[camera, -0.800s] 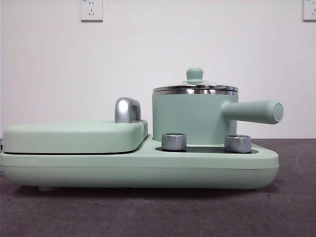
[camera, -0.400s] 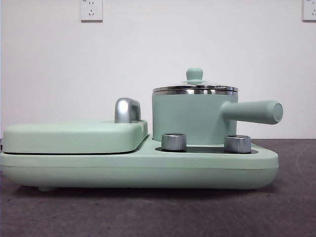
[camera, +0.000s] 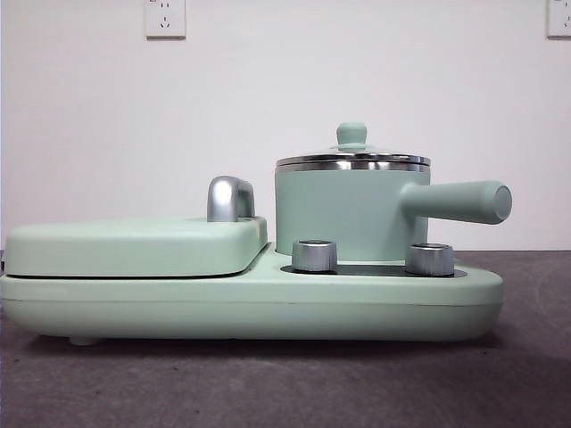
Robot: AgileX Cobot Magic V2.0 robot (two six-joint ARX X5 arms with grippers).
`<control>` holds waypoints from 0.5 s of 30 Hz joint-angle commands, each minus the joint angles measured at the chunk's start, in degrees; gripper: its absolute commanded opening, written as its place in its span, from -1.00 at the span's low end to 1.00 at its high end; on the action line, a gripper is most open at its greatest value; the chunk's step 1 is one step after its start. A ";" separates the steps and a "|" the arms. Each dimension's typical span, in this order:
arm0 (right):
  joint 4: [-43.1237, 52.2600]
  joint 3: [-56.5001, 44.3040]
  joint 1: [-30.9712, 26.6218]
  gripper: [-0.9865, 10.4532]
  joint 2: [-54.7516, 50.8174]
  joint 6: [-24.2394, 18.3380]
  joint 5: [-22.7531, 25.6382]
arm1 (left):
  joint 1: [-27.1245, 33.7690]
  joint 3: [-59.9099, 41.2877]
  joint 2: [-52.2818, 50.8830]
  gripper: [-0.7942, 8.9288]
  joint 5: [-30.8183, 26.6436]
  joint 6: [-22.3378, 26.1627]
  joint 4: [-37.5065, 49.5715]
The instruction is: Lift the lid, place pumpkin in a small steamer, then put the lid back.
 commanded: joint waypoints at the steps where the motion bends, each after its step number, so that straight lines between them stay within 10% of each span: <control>1: 0.66 -2.56 -0.48 -0.80 -2.25 -0.68 3.45 | 0.15 -1.11 -0.11 -0.82 -0.17 0.76 -0.37; 15: -3.23 -10.49 -0.46 -0.80 -8.17 -0.66 10.64 | 0.15 -1.11 -0.11 -0.82 -0.17 0.76 -0.37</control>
